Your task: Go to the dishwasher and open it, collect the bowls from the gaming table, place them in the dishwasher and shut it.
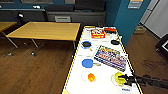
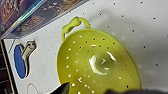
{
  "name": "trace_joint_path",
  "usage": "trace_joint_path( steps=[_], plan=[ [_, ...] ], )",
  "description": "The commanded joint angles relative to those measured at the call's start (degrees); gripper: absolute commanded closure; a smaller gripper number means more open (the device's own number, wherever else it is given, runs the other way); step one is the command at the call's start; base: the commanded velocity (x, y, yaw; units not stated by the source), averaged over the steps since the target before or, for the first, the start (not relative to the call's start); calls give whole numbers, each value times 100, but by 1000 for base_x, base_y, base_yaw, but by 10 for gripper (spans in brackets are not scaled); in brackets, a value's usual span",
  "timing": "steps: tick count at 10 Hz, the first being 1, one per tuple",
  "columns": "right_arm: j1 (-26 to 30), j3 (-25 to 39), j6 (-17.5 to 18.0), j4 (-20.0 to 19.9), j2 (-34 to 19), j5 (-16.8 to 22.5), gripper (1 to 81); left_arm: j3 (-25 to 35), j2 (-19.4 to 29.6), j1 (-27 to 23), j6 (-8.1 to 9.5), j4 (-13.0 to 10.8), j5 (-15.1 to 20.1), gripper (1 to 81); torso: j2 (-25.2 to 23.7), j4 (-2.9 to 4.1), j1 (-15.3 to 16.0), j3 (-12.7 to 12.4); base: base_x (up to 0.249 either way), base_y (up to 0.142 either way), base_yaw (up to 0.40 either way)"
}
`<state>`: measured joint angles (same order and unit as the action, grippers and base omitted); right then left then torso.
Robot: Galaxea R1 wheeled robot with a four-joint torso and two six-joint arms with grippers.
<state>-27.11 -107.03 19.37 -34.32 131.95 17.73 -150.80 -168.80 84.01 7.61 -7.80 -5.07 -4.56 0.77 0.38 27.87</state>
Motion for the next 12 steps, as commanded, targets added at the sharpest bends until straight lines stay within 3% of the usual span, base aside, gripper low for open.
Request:
trace_joint_path(
  steps=[1,4,5,8,10,12],
  plan=[
    [676,-308,14,-119,-70,258,10,6,66,59,4,139,410,10,0,0,0,0,0,0,0],
    [685,-633,32,-154,36,249,10,6,66,68,13,139,419,10,0,0,0,0,0,0,0],
    [676,-704,49,-154,36,249,811,6,74,68,13,139,419,10,0,0,0,0,0,0,0],
    [789,-390,225,-171,-357,319,811,6,66,68,4,139,419,10,0,0,2,0,0,0,0],
    [1105,424,269,-85,-1304,397,811,6,57,68,13,121,410,10,0,0,2,2,0,0,0],
    [1431,1339,243,518,-2480,1078,811,33,74,68,4,78,393,10,0,0,5,2,0,0,0]
  ],
)
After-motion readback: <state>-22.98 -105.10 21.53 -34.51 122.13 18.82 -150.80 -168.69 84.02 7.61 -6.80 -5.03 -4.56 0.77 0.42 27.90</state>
